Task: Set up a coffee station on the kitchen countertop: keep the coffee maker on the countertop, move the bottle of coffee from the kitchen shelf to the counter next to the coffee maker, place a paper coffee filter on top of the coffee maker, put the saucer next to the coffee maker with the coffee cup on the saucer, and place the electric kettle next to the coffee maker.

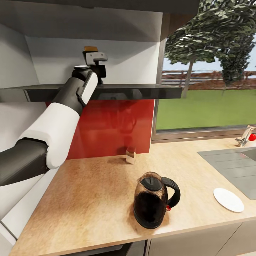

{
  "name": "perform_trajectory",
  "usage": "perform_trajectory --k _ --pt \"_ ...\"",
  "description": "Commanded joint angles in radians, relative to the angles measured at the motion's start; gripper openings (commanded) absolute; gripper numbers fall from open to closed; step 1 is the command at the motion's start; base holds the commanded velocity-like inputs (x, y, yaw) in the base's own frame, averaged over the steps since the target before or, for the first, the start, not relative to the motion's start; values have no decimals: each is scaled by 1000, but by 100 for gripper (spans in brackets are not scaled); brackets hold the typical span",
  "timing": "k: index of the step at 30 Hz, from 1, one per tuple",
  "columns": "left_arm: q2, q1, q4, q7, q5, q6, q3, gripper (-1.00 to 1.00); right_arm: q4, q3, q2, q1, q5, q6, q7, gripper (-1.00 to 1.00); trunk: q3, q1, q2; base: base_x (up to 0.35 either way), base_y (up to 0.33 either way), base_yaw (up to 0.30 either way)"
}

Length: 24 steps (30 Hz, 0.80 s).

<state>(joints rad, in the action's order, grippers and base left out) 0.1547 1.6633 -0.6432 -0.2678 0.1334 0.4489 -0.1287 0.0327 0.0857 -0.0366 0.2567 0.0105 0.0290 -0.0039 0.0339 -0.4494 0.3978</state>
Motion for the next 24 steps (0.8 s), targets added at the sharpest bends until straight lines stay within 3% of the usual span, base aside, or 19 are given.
perform_trajectory --k 1,11,13,17,24 --pt "0 1 -16 -8 8 4 -4 -100 -2 8 1 1 1 3 0 100 2 -1 2 0 0 0" --pt "1 1 -61 -8 4 12 -5 -100 -1 8 2 1 0 3 0 100 2 -1 2 -15 0 0" --pt "0 1 -98 -8 3 52 -4 -100 -2 8 3 1 0 3 -1 100 2 -1 2 -42 -43 0" --pt "0 1 -140 -8 2 105 -5 -100 -1 8 2 1 0 3 -1 100 2 -1 2 -14 -173 0" --pt "-1 1 -154 -8 3 122 -6 -100 -1 8 3 1 0 3 -1 100 2 -1 2 -1 -260 0"
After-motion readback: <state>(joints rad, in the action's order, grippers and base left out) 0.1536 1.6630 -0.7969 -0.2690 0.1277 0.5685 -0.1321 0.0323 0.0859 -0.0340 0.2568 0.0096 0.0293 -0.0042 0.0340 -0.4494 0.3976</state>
